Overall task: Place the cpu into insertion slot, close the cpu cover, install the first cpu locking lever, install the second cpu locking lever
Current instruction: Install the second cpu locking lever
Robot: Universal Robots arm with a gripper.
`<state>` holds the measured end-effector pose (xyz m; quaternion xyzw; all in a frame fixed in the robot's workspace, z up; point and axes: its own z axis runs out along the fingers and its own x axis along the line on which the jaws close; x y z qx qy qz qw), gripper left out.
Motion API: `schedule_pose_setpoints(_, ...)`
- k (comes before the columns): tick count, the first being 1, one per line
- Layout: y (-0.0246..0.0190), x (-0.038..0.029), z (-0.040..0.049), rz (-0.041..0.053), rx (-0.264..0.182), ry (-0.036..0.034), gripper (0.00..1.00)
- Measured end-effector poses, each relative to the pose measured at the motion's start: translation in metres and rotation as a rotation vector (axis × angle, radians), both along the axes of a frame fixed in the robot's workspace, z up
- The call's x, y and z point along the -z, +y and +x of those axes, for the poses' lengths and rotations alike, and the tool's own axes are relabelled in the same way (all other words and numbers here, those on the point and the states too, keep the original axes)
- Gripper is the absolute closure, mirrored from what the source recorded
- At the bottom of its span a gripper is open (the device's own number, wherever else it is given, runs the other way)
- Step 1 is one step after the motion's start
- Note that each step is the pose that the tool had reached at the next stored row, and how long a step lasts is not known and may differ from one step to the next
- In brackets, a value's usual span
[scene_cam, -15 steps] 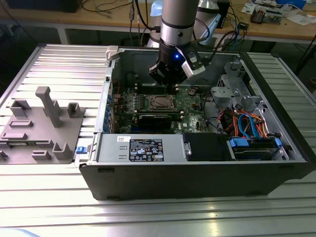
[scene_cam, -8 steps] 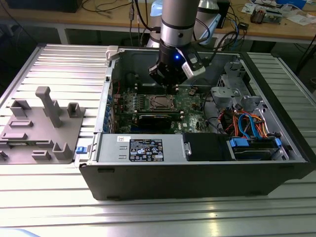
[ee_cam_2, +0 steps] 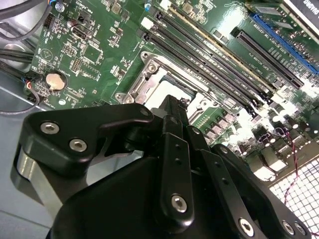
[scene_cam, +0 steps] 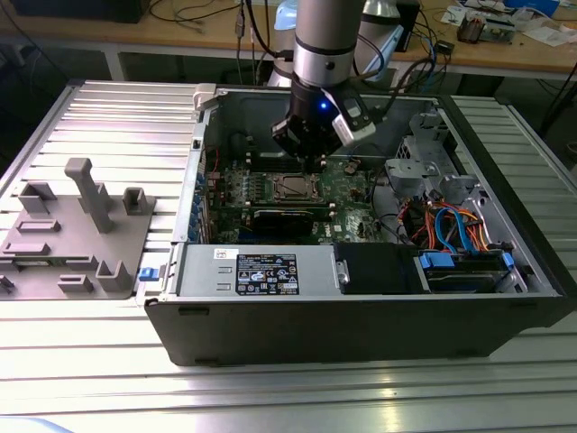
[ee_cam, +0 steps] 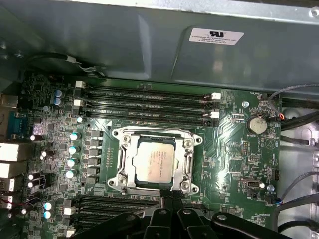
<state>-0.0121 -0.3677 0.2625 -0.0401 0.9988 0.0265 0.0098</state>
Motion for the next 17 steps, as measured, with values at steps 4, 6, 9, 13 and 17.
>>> schedule_pose_setpoints(4, -0.0023, 0.0000, 0.0000, 0.0001, 0.000, 0.0000, 0.89)
schedule_pose_setpoints(6, -0.0032, 0.0001, 0.0000, 0.0007, 0.000, -0.0001, 0.89)
schedule_pose_setpoints(9, -0.0034, 0.0001, 0.0001, 0.0108, 0.000, -0.0001, 0.89)
schedule_pose_setpoints(13, -0.0034, 0.0001, 0.0000, 0.0675, 0.000, 0.0000, 0.89)
schedule_pose_setpoints(17, -0.0036, 0.0001, 0.0000, 0.0889, 0.000, 0.0000, 0.89)
